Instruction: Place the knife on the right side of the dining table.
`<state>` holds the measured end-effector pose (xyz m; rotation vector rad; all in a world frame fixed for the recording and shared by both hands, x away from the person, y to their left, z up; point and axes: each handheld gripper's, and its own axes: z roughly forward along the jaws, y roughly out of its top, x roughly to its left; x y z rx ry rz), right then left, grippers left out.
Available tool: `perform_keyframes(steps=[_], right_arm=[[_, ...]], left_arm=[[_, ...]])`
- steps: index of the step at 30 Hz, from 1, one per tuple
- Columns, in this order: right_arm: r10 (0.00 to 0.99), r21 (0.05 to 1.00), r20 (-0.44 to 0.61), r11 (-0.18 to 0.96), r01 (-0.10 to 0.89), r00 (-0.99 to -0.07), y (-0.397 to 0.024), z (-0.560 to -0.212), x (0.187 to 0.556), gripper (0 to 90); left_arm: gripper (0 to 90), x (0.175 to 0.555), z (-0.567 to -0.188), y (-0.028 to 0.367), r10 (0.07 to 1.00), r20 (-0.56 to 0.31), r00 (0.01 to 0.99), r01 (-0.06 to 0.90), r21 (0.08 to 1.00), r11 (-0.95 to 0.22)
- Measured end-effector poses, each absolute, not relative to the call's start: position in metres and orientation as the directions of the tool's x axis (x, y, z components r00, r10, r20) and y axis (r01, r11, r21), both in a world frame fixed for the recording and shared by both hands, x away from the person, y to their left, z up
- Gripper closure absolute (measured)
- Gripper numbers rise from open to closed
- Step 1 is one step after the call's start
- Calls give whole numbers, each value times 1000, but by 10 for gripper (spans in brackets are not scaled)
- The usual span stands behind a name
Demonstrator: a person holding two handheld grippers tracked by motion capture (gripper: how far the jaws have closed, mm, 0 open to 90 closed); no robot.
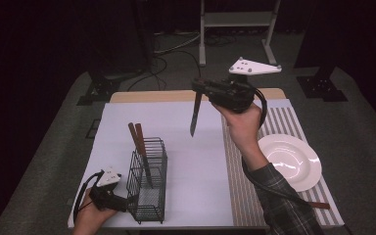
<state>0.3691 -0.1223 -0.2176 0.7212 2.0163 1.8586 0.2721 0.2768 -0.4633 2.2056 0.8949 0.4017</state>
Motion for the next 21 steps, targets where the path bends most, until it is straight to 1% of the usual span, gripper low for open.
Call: perform_keyframes(steps=[10,16,21], right_arm=[[616,985,127,12,171,-777,-158,-232,379,788],[649,985,126,8,172,-751,-171,-237,382,788],[697,984,123,8,179,-707,-190,-247,390,788]], left_arm=[[0,272,-463,277,703,18,711,481,716,-505],[0,272,-463,277,702,20,711,480,716,-507],[0,272,-463,277,702,20,712,480,716,-506]])
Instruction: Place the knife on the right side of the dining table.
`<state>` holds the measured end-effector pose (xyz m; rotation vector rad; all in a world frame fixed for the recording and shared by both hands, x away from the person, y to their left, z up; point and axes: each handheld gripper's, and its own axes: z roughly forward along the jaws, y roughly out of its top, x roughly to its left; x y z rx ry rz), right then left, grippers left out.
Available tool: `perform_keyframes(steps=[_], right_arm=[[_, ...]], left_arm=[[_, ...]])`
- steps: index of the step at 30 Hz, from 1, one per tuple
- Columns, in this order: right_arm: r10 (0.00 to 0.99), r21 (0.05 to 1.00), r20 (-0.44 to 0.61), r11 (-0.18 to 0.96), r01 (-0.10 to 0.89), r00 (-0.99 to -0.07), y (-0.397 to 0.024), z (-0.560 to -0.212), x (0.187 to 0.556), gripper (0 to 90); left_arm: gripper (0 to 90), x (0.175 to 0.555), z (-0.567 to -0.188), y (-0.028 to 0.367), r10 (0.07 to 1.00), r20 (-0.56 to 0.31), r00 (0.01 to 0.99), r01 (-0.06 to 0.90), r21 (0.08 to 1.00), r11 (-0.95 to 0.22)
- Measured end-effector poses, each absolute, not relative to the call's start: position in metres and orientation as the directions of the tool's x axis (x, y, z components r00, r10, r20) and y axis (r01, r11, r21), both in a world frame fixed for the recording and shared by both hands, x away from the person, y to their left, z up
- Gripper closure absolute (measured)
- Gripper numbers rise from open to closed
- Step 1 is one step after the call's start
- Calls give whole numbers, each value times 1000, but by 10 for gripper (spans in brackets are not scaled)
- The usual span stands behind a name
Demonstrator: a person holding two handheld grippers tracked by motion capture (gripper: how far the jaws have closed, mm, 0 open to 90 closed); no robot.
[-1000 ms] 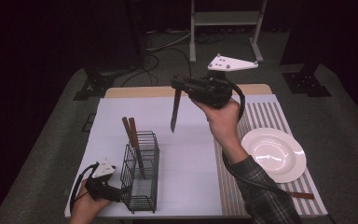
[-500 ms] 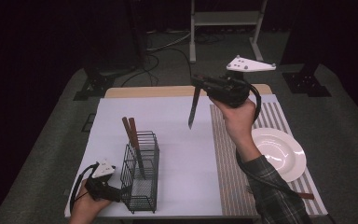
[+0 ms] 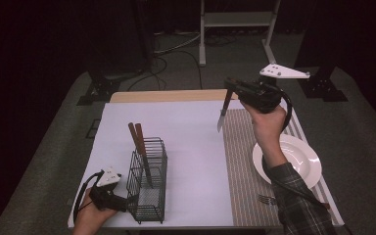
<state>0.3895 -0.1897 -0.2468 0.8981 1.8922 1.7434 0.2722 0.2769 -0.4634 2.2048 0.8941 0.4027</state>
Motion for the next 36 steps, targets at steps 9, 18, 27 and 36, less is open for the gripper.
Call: perform_keyframes(steps=[9,18,27,36], right_arm=[[751,981,130,-5,192,-647,-212,-261,403,788],[815,975,142,-17,221,-562,-241,-286,422,789],[855,969,153,-33,243,-496,-255,-310,434,789],[880,960,188,-71,271,-436,-265,-331,447,789]], left_arm=[[0,272,-464,277,703,19,711,479,718,-505],[0,272,-463,277,702,21,712,479,717,-507],[0,272,-464,277,703,19,711,480,717,-505],[0,272,-464,277,703,19,711,479,718,-505]])
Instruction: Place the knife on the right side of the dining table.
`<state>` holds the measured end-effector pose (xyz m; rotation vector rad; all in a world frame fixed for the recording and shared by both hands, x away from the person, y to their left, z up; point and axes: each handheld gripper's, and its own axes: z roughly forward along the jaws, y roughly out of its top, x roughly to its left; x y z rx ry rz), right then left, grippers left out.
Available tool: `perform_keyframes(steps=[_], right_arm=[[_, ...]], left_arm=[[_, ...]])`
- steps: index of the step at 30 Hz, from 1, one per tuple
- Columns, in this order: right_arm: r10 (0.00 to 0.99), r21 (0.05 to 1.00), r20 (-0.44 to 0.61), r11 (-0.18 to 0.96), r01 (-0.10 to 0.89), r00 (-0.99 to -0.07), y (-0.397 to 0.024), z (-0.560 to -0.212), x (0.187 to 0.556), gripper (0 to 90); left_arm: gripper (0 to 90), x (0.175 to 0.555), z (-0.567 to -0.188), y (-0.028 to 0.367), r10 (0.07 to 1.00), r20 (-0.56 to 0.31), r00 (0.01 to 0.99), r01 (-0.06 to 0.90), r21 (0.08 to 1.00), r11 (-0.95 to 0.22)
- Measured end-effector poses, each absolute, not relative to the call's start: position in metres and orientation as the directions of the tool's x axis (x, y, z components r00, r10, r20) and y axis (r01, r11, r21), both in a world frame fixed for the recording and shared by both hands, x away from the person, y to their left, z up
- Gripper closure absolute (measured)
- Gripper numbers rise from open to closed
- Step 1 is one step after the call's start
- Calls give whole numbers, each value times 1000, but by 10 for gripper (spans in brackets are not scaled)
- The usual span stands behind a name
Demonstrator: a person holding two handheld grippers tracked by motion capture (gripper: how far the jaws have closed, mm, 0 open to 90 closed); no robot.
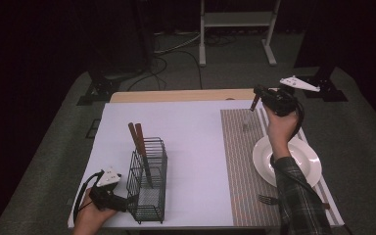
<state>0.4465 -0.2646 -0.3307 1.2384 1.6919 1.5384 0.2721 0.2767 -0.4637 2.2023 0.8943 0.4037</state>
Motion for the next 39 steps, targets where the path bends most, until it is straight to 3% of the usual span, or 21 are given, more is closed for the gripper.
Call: perform_keyframes(steps=[17,39], right_arm=[[890,949,239,-130,286,-387,-276,-347,454,786],[930,936,222,-120,331,-292,-309,-355,446,727]], left_arm=[[0,272,-464,277,703,21,711,479,717,-506],[0,272,-464,277,703,21,711,479,717,-505]])
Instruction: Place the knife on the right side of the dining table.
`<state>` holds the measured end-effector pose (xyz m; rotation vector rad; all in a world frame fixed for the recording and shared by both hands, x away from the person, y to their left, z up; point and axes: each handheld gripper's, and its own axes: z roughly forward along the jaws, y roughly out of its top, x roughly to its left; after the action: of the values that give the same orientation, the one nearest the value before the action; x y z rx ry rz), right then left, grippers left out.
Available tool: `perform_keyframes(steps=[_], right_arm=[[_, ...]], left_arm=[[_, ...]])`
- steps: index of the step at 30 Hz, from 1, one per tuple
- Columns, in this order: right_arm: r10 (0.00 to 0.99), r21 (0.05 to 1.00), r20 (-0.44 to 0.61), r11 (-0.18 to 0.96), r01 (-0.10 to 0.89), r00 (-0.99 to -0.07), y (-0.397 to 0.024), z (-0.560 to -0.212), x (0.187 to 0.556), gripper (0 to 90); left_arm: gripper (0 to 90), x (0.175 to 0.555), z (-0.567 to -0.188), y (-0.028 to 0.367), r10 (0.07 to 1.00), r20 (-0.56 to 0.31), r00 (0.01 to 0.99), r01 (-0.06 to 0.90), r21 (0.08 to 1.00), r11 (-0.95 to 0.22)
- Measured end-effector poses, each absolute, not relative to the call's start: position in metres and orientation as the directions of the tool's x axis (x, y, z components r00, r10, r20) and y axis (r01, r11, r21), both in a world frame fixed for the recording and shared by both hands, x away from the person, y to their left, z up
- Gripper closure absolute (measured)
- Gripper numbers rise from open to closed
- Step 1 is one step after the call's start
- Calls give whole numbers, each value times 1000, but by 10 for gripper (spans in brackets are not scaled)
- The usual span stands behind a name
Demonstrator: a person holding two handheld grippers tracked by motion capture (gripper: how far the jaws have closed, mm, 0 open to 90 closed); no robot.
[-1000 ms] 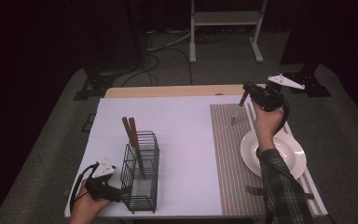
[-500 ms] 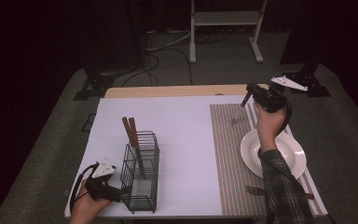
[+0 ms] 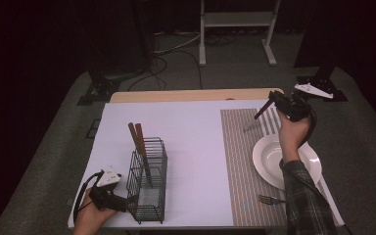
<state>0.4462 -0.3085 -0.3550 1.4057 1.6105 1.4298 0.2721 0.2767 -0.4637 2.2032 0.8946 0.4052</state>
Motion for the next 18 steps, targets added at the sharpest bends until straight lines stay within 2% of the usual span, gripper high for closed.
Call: perform_keyframes(steps=[18], right_arm=[[949,915,225,-128,383,-222,-335,-369,441,664]], left_arm=[[0,272,-464,277,703,20,711,480,717,-505]])
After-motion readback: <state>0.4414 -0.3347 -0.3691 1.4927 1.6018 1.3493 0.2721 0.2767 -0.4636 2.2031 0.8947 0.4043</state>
